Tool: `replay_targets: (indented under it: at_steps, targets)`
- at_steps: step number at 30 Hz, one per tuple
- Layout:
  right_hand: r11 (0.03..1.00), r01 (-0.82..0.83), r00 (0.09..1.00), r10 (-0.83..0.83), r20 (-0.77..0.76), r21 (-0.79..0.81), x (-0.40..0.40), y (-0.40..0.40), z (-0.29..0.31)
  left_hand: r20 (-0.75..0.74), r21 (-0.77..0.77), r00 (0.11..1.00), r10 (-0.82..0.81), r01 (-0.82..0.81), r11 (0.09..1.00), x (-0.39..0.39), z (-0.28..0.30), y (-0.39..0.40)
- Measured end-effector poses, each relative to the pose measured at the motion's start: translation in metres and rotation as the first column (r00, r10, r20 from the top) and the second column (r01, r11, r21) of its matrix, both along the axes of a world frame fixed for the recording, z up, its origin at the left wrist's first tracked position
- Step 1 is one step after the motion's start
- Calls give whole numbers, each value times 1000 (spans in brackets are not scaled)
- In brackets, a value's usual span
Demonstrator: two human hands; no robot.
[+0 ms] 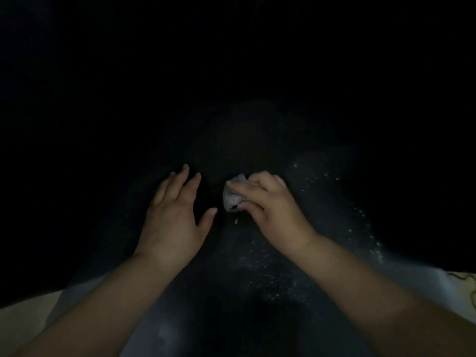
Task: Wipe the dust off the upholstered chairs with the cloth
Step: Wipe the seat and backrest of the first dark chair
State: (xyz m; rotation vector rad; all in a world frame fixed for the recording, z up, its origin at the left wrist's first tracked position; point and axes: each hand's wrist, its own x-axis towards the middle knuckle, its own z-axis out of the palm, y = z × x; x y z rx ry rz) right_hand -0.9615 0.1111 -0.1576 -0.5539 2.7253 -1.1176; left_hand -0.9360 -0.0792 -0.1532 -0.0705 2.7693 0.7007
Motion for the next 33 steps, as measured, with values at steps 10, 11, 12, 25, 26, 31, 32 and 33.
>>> replay_targets:
  at_steps: [10,11,12,25,26,31,32,33]
  targets:
    - [799,582,813,-578,-68,152,-72,109,-18,-26,-11,995,-91,91,996,-9,-3,23]
    - [827,540,841,-534,-82,157,-65,101,-19,-22,-17,995,-94,93,995,-9,-3,24]
    - [860,482,876,-472,-101,166,-56,91,-20,-18,-22,995,-94,94,995,-9,-3,26]
    - [721,652,752,-653,-86,234,-82,127,-16,-6,-20,995,-104,104,994,-6,-2,30]
    - [777,610,791,-607,-73,157,-67,113,-19,-2,-21,995,-103,103,994,-5,-2,30]
    - [958,287,957,-287,-43,-2,11,75,-14,15,-20,993,-115,115,993,-3,1,32]
    - [954,298,953,-299,-42,-21,10,83,-10,15,-19,993,-121,121,992,-3,2,32]
    - [933,358,931,-359,-66,-35,3,98,-8,14,-19,992,-127,128,992,-3,2,33]
